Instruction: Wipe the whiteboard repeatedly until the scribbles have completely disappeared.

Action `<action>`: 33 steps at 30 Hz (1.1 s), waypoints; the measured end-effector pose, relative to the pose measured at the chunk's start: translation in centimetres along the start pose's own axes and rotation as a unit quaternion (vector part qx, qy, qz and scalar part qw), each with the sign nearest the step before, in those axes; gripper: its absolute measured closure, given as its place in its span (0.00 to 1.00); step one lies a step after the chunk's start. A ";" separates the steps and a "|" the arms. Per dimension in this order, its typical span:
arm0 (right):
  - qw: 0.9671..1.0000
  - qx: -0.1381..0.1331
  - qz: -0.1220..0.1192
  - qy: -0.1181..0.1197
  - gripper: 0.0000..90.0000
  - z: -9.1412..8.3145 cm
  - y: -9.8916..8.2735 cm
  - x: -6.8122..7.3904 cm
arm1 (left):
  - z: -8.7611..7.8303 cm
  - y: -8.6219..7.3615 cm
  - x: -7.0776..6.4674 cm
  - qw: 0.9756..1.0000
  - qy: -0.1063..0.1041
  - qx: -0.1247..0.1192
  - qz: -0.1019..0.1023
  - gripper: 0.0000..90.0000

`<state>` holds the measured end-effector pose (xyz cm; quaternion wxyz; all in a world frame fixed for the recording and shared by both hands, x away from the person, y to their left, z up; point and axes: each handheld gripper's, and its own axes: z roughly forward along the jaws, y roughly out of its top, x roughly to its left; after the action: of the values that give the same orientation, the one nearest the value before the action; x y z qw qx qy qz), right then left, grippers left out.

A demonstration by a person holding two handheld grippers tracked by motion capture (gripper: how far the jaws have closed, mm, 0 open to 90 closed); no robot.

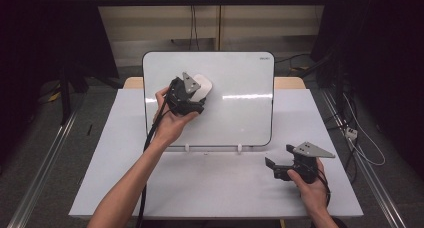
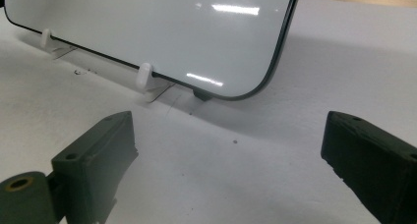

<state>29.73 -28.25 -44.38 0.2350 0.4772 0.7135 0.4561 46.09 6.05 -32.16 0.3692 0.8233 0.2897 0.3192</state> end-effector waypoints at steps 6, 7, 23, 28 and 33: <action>1.000 0.000 0.000 0.000 0.07 0.0 0.0 0.0 | -0.8 -0.3 1.4 1.000 0.010 -0.008 -0.024 0.34; 1.000 0.000 -0.001 0.000 0.07 0.0 0.0 0.0 | -0.8 -0.4 1.5 0.999 0.015 -0.010 -0.030 0.34; 1.000 0.002 0.000 0.000 0.07 0.1 0.1 0.1 | -0.8 -1.6 0.2 1.000 0.020 -0.002 0.007 0.34; 1.000 0.001 0.000 0.001 0.07 0.1 0.1 0.1 | -0.9 -1.7 0.3 1.000 0.014 -0.004 0.004 0.34; 1.000 0.001 0.001 0.001 0.07 0.1 0.1 0.1 | -1.0 -1.8 0.3 1.000 0.011 -0.003 0.003 0.34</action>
<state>29.80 -28.07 -44.37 0.2338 0.4775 0.7138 0.4558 45.12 7.67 -32.97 0.3678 0.8192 0.2907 0.3302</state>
